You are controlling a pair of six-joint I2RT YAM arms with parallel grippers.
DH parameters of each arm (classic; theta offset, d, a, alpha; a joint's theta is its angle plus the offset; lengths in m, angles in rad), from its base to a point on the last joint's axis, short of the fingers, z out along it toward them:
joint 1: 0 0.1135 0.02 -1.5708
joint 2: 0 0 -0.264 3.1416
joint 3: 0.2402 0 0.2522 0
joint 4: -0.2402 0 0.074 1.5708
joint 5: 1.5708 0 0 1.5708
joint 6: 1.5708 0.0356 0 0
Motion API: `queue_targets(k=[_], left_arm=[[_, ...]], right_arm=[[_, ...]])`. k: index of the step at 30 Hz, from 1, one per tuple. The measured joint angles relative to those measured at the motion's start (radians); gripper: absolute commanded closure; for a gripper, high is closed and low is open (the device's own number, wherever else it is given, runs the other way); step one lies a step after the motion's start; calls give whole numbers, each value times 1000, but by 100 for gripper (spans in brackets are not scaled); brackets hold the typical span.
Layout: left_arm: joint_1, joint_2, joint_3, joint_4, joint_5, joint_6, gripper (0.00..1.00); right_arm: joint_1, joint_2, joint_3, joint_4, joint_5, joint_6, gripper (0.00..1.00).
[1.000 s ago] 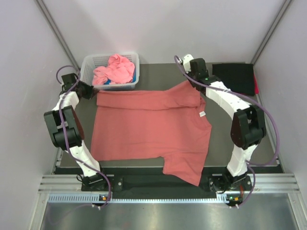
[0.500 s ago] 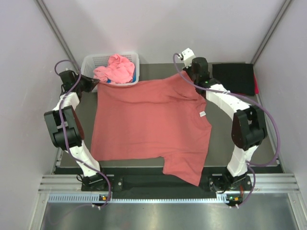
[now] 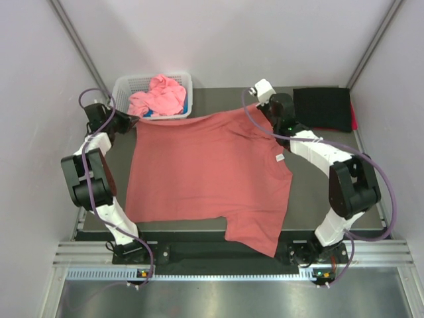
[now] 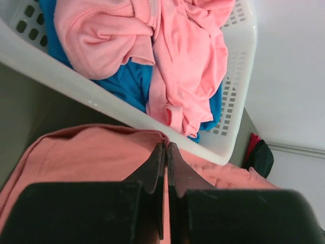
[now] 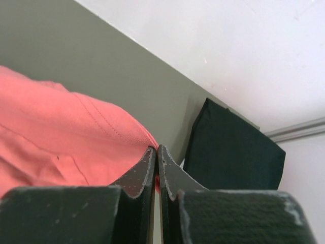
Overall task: Fold and stack the t-shirts
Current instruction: Fold the tshirt
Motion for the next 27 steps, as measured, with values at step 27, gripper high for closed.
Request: queue_targets(k=[27], left_arm=[[26,-69,-82,-350,-165,236,100]], right_arm=[[1,-310,-372,-206,-159,46,100]])
